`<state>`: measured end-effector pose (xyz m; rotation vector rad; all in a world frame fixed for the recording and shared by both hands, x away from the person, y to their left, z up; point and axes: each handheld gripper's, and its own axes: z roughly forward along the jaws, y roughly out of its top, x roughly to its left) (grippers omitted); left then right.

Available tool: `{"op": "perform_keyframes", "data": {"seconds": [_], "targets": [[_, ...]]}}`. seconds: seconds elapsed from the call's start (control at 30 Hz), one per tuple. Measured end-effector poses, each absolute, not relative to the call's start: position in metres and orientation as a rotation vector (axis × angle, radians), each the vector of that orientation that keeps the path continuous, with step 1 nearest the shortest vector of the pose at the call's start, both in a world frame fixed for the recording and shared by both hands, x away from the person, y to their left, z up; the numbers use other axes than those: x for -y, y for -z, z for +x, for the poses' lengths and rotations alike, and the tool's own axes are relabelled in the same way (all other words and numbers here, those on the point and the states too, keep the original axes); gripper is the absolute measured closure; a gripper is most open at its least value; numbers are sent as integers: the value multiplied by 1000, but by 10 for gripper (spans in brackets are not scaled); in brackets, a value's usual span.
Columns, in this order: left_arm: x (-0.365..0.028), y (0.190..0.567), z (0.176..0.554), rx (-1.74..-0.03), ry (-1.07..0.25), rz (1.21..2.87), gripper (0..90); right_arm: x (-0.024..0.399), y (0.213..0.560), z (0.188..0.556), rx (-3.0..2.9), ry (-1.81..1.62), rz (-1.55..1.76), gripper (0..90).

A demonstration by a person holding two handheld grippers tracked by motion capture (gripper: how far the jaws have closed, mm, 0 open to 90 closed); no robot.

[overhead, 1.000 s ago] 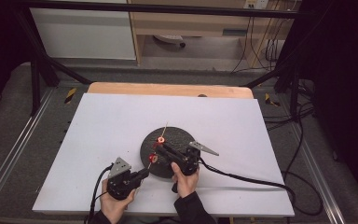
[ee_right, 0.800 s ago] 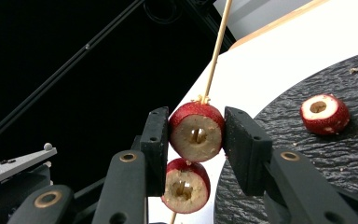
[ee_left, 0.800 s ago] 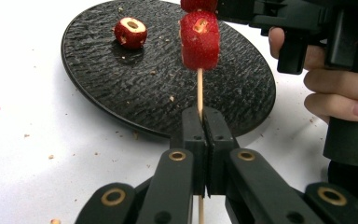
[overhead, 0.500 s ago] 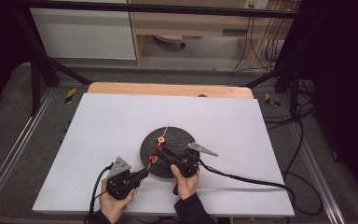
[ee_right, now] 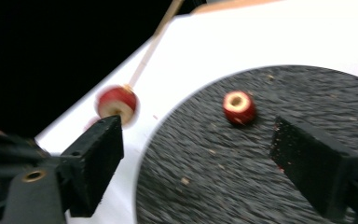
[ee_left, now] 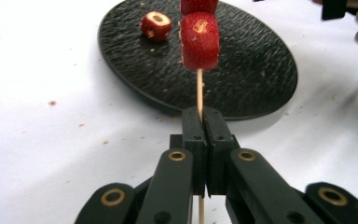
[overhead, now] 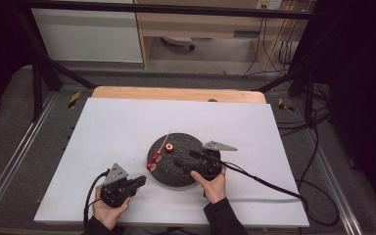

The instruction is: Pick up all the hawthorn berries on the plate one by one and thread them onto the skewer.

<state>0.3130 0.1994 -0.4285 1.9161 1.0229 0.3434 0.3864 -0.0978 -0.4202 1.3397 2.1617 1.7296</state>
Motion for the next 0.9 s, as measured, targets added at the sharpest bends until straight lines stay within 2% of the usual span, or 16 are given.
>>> {"op": "perform_keyframes", "data": {"seconds": [0.1,0.33,0.9], "targets": [[-206,427,314,-1019,-352,1930,887,102,420,392,-2235,-1636,1318,123],[-220,424,314,-1011,-350,1938,886,107,414,401,-2345,-1469,1275,97],[-237,422,320,-1015,-374,1954,886,78,381,429,-2542,-1159,1103,115]]}}
